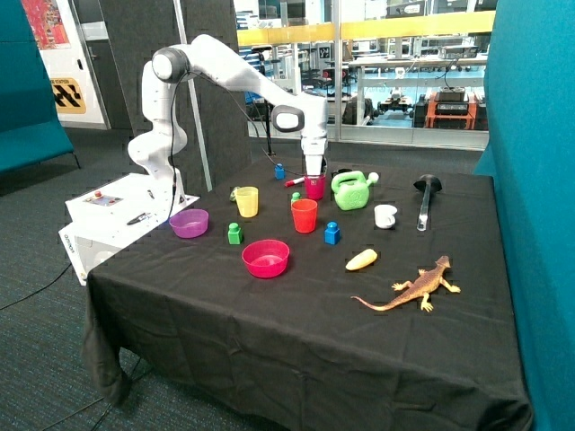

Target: Stack the cups

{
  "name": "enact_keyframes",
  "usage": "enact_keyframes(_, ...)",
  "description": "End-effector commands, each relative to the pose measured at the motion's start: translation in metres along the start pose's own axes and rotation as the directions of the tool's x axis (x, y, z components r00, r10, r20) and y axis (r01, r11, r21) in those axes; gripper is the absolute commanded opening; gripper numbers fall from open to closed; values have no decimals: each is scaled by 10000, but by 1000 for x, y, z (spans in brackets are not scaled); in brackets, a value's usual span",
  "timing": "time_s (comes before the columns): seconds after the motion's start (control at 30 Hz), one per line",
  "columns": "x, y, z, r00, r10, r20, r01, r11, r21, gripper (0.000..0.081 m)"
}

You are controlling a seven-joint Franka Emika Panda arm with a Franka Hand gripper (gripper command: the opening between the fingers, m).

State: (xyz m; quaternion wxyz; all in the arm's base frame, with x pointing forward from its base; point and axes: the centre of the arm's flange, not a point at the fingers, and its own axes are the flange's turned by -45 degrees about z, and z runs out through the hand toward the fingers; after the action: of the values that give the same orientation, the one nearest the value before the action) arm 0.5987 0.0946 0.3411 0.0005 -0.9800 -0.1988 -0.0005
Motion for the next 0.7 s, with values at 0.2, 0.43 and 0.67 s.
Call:
enact_keyframes(0.2,1,1,11,9990,436,12,-436,9991,-8,12)
enact_keyframes(0.43,-3,4,14,9986,524,12,-524,9986,-8,0)
enact_keyframes(0.67,-5,4,16,9989,464,12,-464,9989,-8,0)
